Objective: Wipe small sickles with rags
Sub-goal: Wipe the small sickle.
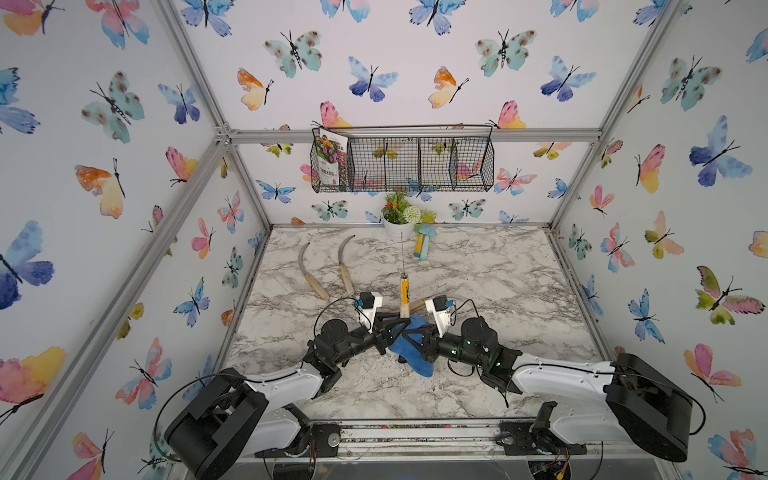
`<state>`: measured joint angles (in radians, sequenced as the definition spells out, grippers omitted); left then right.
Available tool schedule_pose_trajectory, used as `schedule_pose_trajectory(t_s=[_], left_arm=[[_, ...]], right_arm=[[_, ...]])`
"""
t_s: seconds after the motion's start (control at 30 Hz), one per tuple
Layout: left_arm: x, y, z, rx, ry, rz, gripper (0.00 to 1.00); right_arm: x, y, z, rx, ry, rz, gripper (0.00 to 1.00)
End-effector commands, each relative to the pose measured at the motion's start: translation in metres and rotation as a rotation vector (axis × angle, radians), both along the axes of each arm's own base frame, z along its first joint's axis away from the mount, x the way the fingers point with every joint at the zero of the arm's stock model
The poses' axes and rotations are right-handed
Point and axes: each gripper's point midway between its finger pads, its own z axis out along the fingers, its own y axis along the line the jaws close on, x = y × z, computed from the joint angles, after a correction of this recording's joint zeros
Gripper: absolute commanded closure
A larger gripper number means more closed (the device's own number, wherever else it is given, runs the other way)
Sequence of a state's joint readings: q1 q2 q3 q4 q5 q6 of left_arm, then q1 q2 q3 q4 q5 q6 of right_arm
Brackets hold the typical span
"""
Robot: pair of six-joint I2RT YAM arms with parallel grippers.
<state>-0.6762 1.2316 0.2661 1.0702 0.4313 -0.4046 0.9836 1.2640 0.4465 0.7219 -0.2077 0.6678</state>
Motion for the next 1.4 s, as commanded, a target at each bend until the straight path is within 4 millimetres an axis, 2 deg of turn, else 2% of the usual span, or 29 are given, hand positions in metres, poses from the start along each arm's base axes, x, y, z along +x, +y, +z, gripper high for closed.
schedule_pose_trajectory(t_s=[0.0, 0.17, 0.23, 0.37, 0.43, 0.6, 0.67, 0.83, 1.1, 1.37], left_arm=[[-0.001, -0.002, 0.0, 0.014, -0.014, -0.006, 1.0], [-0.001, -0.004, -0.001, 0.017, -0.007, -0.012, 1.0], [-0.001, -0.004, -0.002, 0.02, -0.009, -0.01, 1.0], [-0.002, -0.003, 0.0, 0.02, -0.016, -0.006, 1.0], [-0.002, -0.004, -0.001, 0.024, -0.014, -0.009, 1.0], [-0.002, -0.007, -0.004, 0.039, -0.007, -0.019, 1.0], [0.0, -0.009, -0.005, 0.048, -0.004, -0.02, 1.0], [0.008, -0.013, -0.014, 0.097, 0.018, -0.001, 1.0], [0.015, -0.026, -0.024, 0.224, 0.004, 0.066, 1.0], [0.01, -0.034, -0.027, 0.304, -0.041, 0.122, 1.0]], right_arm=[[0.001, -0.002, 0.039, 0.103, -0.092, -0.02, 0.98], [-0.006, 0.033, 0.038, 0.102, -0.063, 0.112, 0.98], [-0.004, 0.031, 0.035, 0.097, -0.062, 0.094, 0.98], [0.001, 0.005, 0.04, 0.103, -0.094, -0.01, 0.98], [0.003, 0.0, 0.042, 0.092, -0.1, -0.037, 0.98], [0.0, 0.019, 0.036, 0.077, -0.075, 0.042, 0.98], [0.001, 0.018, 0.032, 0.094, -0.071, 0.035, 0.98], [0.011, -0.008, 0.028, 0.129, -0.041, 0.001, 0.98], [0.036, -0.071, 0.012, 0.126, -0.003, -0.157, 0.98], [0.041, -0.108, 0.004, 0.065, -0.017, -0.289, 0.98]])
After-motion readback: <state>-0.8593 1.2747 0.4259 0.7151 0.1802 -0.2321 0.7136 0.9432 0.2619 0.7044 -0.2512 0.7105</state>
